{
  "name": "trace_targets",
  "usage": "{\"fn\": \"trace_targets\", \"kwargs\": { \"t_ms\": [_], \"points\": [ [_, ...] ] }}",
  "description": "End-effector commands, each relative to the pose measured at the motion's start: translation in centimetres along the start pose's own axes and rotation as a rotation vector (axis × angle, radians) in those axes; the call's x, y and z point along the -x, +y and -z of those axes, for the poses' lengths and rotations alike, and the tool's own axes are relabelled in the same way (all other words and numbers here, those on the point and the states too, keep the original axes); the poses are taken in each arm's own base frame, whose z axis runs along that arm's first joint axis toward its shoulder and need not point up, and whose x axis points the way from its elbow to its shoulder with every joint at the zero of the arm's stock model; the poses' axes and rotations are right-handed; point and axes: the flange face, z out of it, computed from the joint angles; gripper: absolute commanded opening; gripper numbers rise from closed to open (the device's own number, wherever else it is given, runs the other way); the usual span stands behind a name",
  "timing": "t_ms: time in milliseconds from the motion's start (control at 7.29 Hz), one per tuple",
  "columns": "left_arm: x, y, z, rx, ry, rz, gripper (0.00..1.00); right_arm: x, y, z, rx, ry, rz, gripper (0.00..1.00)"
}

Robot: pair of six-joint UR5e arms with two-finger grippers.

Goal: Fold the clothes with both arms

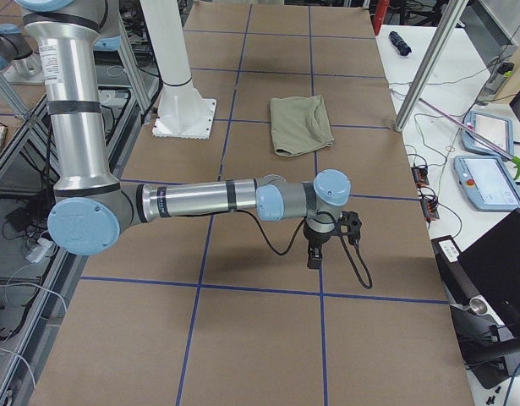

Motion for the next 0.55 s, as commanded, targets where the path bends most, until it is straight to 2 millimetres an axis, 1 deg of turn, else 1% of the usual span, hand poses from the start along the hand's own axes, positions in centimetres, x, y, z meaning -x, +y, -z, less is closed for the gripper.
{"fn": "trace_targets", "kwargs": {
  "t_ms": [0,275,412],
  "points": [
    [0.6,0.5,-0.6,-0.002,-0.006,0.000,1.00,-0.2,0.1,-0.2,0.005,0.000,-0.006,1.00],
    [-0.1,-0.3,-0.1,-0.015,-0.001,-0.013,1.00,-0.2,0.0,-0.3,0.006,0.000,-0.007,1.00],
    [0.1,-0.5,-0.4,-0.020,-0.004,-0.021,1.00,0.0,-0.1,0.0,0.001,-0.001,-0.002,1.00]
  ]
}}
